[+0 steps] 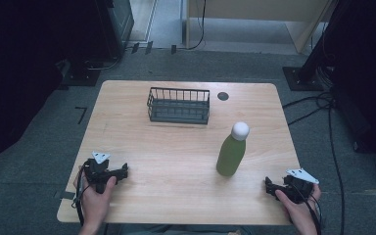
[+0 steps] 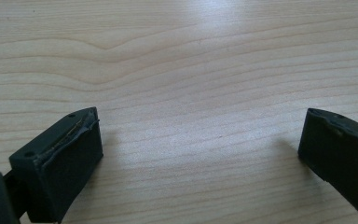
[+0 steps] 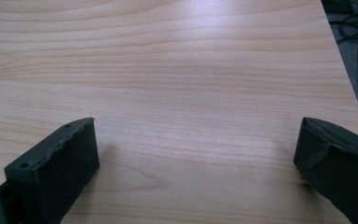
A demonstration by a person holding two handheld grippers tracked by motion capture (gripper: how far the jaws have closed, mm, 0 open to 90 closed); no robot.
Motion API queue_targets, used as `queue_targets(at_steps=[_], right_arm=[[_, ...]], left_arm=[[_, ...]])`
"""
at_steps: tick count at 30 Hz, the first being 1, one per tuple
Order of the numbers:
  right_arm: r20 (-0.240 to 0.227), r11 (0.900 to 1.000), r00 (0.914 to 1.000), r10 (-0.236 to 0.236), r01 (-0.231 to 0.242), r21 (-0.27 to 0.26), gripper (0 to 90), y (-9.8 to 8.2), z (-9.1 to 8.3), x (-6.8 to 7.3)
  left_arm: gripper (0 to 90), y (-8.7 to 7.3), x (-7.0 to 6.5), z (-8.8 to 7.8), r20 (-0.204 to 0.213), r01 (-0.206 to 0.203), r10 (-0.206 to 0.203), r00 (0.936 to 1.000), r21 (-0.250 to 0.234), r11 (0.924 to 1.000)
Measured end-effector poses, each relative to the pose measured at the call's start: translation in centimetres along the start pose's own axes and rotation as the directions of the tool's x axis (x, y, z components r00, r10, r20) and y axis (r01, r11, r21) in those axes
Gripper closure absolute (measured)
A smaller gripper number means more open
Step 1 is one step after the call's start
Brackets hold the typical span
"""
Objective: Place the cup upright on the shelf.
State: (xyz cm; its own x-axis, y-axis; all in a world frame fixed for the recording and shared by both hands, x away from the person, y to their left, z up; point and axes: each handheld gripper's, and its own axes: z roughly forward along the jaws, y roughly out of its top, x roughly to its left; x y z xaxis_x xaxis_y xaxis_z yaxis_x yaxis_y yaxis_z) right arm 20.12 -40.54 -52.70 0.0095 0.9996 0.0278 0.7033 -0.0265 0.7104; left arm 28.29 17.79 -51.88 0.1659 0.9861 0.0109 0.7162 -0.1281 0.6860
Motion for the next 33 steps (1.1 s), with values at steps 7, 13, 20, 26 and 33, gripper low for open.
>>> queue_targets(at_steps=[7, 13, 20, 26, 33], right_arm=[[-0.018, 0.999, 0.9996, 0.024, -0.024, -0.032, 7.3, 0.1, -0.3, 0.5], [-0.071, 0.997, 0.9974, -0.014, 0.008, -0.079, 6.6, 0.9, -1.1, 2.1], [-0.125, 0.994, 0.9909, -0.050, 0.038, -0.101, 5.7, 1.3, -1.7, 4.0], [-0.168, 0.991, 0.9835, -0.068, 0.046, -0.126, 5.7, 1.8, -2.3, 5.3], [-0.200, 0.985, 0.9742, -0.105, 0.074, -0.157, 5.8, 2.2, -2.9, 6.9]], left_arm=[[0.0, 0.0, 0.0, 0.0, 0.000, 0.001, -0.001, 1.0000, 0.000, 1.0000], [0.0, 0.0, 0.0, 0.0, 0.000, 0.000, 0.000, 1.0000, 0.000, 1.0000], [0.0, 0.0, 0.0, 0.0, 0.000, 0.001, -0.001, 1.0000, -0.001, 1.0000], [0.0, 0.0, 0.0, 0.0, 0.000, 0.001, -0.001, 1.0000, -0.001, 1.0000], [0.0, 0.0, 0.0, 0.0, 0.000, 0.001, -0.001, 1.0000, -0.001, 1.0000]])
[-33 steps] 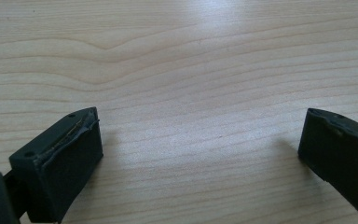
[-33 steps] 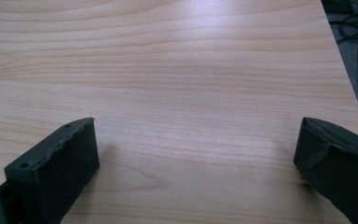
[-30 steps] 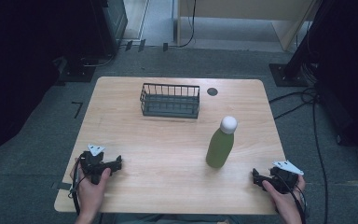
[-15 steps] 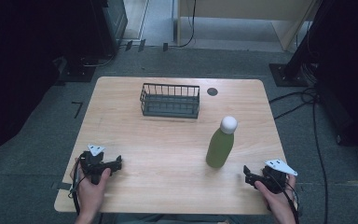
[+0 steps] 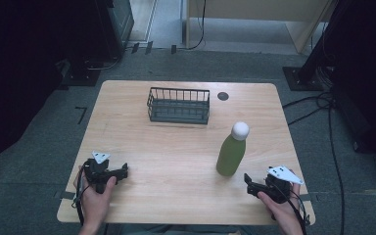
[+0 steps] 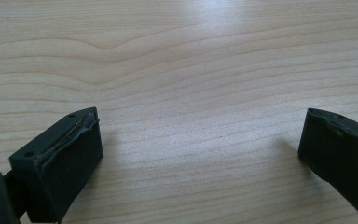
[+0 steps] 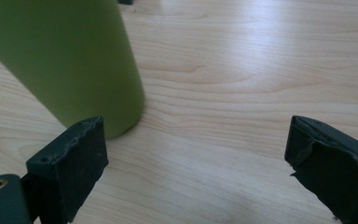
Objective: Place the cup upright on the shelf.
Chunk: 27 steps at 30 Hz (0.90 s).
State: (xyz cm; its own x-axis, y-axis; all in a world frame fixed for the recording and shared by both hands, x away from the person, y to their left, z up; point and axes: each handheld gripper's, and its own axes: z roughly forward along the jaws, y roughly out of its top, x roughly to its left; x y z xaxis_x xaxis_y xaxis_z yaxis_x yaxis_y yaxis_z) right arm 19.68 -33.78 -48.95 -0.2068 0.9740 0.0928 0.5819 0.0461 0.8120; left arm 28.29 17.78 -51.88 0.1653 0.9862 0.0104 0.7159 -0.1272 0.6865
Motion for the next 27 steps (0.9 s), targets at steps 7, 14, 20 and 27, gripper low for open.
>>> queue_targets(at_steps=[7, 14, 20, 27], right_arm=[[-0.052, 1.000, 0.9986, -0.015, 0.014, -0.015, 5.9, 0.3, 0.0, 1.4], [-0.112, 0.999, 0.9935, -0.022, 0.019, -0.028, 6.1, 0.9, 0.0, 2.8], [-0.142, 0.999, 0.9893, -0.034, 0.030, -0.035, 6.8, 1.1, 0.2, 3.8], [-0.159, 0.998, 0.9867, -0.036, 0.027, -0.057, 9.1, 1.7, 0.3, 4.4]], left_arm=[[0.0, 0.0, 0.0, 0.0, 0.000, 0.000, 0.000, 1.0000, 0.000, 1.0000], [0.0, 0.0, 0.0, 0.0, 0.000, 0.000, 0.000, 1.0000, 0.000, 1.0000], [0.0, 0.0, 0.0, 0.0, 0.000, 0.000, 0.000, 1.0000, 0.000, 1.0000], [0.0, 0.0, 0.0, 0.0, 0.000, 0.000, 0.000, 1.0000, 0.000, 1.0000]])
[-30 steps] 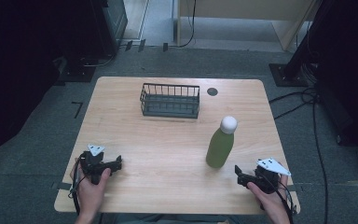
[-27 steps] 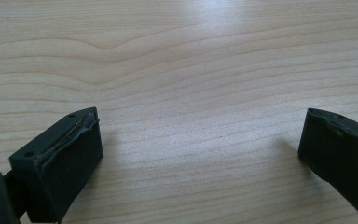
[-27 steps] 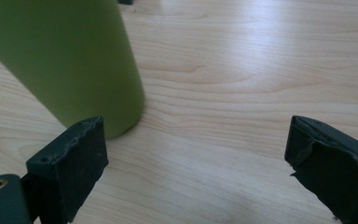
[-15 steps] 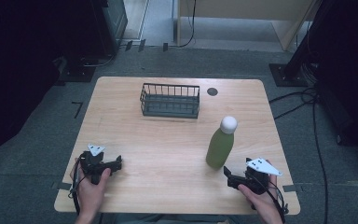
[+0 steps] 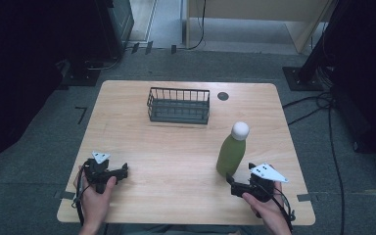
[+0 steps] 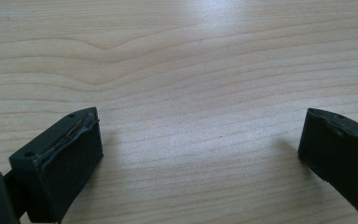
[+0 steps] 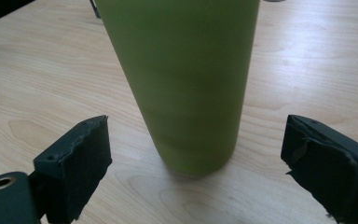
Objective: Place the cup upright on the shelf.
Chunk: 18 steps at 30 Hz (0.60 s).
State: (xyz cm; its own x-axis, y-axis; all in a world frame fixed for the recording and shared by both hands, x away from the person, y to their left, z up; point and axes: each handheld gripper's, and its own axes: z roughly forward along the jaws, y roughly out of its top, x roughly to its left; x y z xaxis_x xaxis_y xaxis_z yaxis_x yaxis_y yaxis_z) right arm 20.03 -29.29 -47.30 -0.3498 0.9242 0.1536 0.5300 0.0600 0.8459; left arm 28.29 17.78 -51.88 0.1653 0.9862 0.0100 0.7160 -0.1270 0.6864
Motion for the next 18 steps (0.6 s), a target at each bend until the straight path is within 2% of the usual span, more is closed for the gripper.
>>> queue_targets(at_steps=[12, 18], right_arm=[[-0.013, 0.999, 0.9998, -0.016, 0.016, -0.039, 12.5, 1.4, 1.0, 1.2], [0.000, 0.998, 1.0000, -0.003, 0.003, -0.058, 13.7, 2.2, 1.4, 1.0]], left_arm=[[0.0, 0.0, 0.0, 0.0, 0.000, 0.000, 0.000, 1.0000, 0.000, 1.0000], [0.0, 0.0, 0.0, 0.0, 0.000, 0.000, 0.000, 1.0000, 0.000, 1.0000]])
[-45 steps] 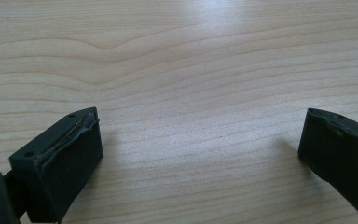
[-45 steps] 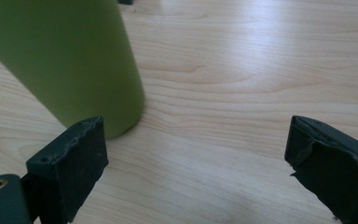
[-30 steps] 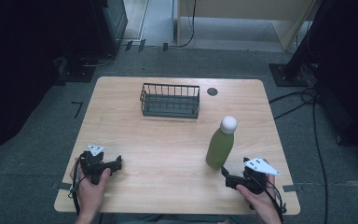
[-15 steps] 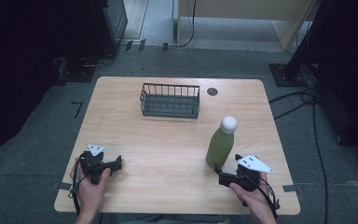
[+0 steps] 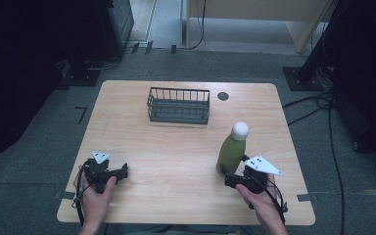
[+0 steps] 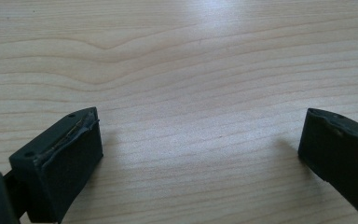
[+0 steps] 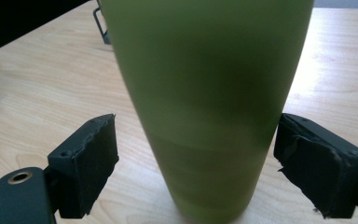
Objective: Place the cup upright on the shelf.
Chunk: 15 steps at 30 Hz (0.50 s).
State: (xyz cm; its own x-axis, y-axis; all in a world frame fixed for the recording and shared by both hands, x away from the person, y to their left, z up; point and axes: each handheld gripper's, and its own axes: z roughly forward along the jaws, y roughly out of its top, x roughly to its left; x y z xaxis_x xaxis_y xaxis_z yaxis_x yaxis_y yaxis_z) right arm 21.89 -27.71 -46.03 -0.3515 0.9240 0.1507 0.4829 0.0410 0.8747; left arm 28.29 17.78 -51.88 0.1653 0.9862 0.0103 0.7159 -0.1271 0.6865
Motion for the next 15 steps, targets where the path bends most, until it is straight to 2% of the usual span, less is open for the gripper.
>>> queue_targets(at_steps=[10, 15], right_arm=[[0.023, 1.000, 0.9997, -0.008, 0.009, -0.023, 16.9, 1.2, 0.8, 0.0], [0.015, 1.000, 0.9999, 0.002, -0.001, -0.022, 16.7, 1.4, 1.1, -0.1]], left_arm=[[0.0, 0.0, 0.0, 0.0, 0.000, 0.000, 0.000, 1.0000, 0.000, 1.0000], [0.0, 0.0, 0.0, 0.0, 0.000, 0.000, 0.000, 1.0000, 0.000, 1.0000]])
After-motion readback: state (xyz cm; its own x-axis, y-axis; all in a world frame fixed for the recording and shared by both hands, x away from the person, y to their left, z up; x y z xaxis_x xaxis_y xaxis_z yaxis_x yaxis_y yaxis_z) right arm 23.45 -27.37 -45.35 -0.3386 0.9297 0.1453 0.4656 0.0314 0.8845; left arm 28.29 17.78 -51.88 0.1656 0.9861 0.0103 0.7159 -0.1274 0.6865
